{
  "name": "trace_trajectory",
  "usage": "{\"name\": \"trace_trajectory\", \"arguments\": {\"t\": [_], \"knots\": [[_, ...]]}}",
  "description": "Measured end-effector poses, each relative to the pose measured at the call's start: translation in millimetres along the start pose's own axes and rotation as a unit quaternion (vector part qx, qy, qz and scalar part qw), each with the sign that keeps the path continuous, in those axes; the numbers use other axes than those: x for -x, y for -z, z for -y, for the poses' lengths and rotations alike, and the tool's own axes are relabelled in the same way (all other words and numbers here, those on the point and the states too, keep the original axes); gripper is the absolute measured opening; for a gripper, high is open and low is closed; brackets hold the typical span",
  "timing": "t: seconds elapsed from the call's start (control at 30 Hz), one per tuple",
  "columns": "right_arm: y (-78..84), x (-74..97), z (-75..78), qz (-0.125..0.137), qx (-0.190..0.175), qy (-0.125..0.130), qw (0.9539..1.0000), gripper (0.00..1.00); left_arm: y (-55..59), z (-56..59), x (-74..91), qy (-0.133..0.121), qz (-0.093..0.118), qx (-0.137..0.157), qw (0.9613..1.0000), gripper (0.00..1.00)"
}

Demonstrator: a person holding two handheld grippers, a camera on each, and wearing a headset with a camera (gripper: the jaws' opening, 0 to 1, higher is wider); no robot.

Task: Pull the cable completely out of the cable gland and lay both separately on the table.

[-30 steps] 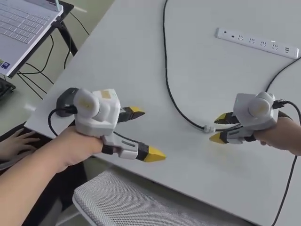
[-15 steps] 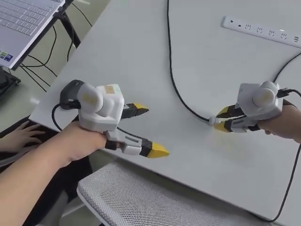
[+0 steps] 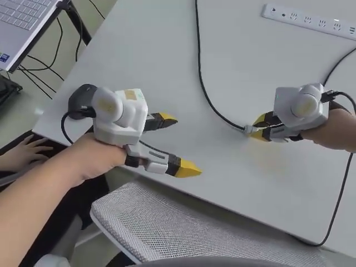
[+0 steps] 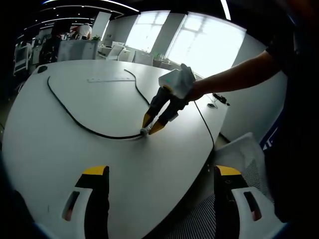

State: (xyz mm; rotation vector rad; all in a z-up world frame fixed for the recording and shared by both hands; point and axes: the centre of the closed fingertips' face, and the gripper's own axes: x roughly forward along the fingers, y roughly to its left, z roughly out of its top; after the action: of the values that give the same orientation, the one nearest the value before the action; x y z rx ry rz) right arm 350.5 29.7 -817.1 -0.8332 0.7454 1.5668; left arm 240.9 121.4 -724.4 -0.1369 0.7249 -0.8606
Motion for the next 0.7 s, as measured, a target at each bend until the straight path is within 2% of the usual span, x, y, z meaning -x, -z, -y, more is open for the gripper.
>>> {"name": "trace_trajectory", "arguments": {"t": [0.07, 0.27, 0.7], "knots": [[-3.6, -0.6, 0.2, 0.002, -0.017, -0.003, 0.9999, 0.08, -0.5, 0.7, -0.7, 0.001, 0.002, 0.0, 1.0, 0.87], [-8.8, 0.5, 1.3, 0.005, -0.027, 0.0, 0.9996, 0.08, -2.5, 0.7, -1.9, 0.002, 0.003, -0.002, 1.0, 0.86], [-18.0, 14.5, -3.0, 0.015, -0.08, 0.007, 0.9967, 0.08, -17.1, 0.1, -8.0, 0.01, 0.008, -0.018, 0.9997, 0.87]]}}
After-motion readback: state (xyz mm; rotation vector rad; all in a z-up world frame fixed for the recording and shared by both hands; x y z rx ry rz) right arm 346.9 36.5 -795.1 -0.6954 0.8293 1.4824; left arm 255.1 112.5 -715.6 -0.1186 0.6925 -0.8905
